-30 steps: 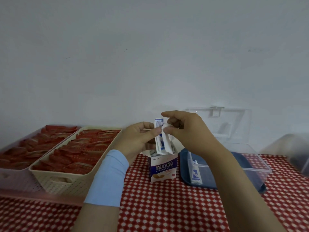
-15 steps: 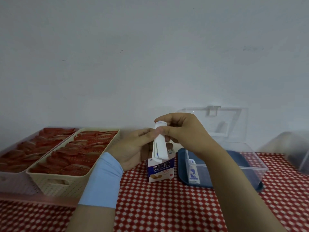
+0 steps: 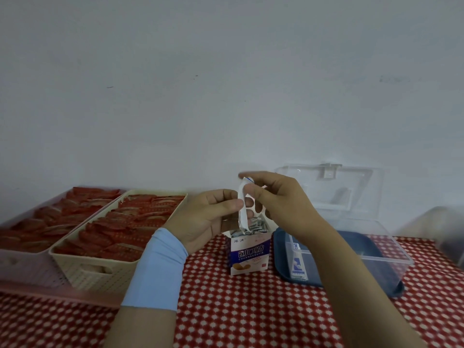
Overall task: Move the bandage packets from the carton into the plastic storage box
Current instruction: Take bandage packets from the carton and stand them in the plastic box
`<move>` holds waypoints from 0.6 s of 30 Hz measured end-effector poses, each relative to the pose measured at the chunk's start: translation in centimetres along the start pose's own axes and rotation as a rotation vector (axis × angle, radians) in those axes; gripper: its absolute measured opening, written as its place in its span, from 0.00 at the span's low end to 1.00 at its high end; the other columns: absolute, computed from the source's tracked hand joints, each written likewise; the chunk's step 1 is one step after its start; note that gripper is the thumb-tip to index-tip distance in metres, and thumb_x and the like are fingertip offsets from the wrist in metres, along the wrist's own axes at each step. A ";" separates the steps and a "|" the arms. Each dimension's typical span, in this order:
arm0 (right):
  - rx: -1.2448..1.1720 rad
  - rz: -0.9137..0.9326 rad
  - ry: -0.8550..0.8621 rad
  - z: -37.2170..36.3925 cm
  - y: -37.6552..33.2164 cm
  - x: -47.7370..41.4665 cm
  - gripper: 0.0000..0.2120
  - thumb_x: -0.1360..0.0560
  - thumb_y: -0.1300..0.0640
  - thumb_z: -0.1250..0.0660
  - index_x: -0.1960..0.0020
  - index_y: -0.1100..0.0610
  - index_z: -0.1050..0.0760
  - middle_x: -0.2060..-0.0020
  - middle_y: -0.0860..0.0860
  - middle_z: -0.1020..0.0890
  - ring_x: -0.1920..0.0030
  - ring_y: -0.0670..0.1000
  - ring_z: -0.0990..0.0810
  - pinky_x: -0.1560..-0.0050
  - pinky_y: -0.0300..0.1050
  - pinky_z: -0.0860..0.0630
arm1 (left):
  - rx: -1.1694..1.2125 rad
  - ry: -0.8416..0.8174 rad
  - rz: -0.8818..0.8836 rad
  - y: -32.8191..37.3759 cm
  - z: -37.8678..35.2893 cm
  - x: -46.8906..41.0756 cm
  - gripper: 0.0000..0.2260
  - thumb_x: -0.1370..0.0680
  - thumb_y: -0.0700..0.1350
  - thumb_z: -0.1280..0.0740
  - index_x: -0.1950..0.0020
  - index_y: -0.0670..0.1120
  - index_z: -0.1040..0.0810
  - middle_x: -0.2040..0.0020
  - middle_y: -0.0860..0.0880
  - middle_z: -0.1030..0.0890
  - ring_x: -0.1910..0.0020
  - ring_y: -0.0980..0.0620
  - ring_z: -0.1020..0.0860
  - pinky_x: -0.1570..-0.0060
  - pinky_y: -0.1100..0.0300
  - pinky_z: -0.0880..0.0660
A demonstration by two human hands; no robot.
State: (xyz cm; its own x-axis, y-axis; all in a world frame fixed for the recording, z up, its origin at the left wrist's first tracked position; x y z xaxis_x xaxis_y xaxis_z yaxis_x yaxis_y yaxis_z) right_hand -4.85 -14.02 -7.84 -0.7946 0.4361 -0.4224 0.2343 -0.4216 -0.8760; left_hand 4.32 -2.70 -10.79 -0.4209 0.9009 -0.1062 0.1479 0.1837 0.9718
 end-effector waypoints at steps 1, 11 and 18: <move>0.036 -0.001 0.027 0.2 0.4 -0.1 0.14 0.20 0.55 0.33 0.37 0.45 0.21 0.58 0.40 0.18 0.67 0.42 0.24 0.65 0.33 0.28 | 0.015 0.026 -0.008 0.1 0.2 0.0 0.17 0.28 0.41 0.31 0.41 0.37 0.23 0.50 0.43 0.16 0.54 0.48 0.16 0.57 0.56 0.19; 0.972 -0.066 -0.302 -1.9 3.7 -0.2 0.11 0.19 0.53 0.36 0.41 0.43 0.18 0.44 0.41 0.20 0.46 0.46 0.23 0.50 0.39 0.27 | 0.057 0.133 -0.071 0.4 3.0 0.7 0.35 0.24 0.39 0.33 0.23 0.63 0.41 0.48 0.43 0.15 0.46 0.41 0.17 0.50 0.52 0.19; 1.043 -0.085 -0.278 -1.3 4.0 -0.5 0.11 0.19 0.53 0.37 0.42 0.43 0.18 0.45 0.42 0.18 0.47 0.46 0.22 0.52 0.40 0.25 | 0.056 0.170 -0.109 0.8 2.6 0.5 0.24 0.27 0.40 0.31 0.32 0.53 0.25 0.49 0.41 0.19 0.48 0.41 0.17 0.52 0.52 0.19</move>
State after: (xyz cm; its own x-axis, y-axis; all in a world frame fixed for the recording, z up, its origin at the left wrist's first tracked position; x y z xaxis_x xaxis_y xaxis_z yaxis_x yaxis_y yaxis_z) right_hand -2.83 -14.87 -11.43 -0.9159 0.3552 -0.1867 -0.3148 -0.9246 -0.2146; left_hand 6.56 -1.11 -10.65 -0.5811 0.7961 -0.1689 0.1406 0.3026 0.9427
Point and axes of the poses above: each hand's wrist, its own x-axis away from the middle knuckle, its own z-axis out of the back of the hand, y = z × x, the point moved 6 cm from there along -x, towards the middle knuckle
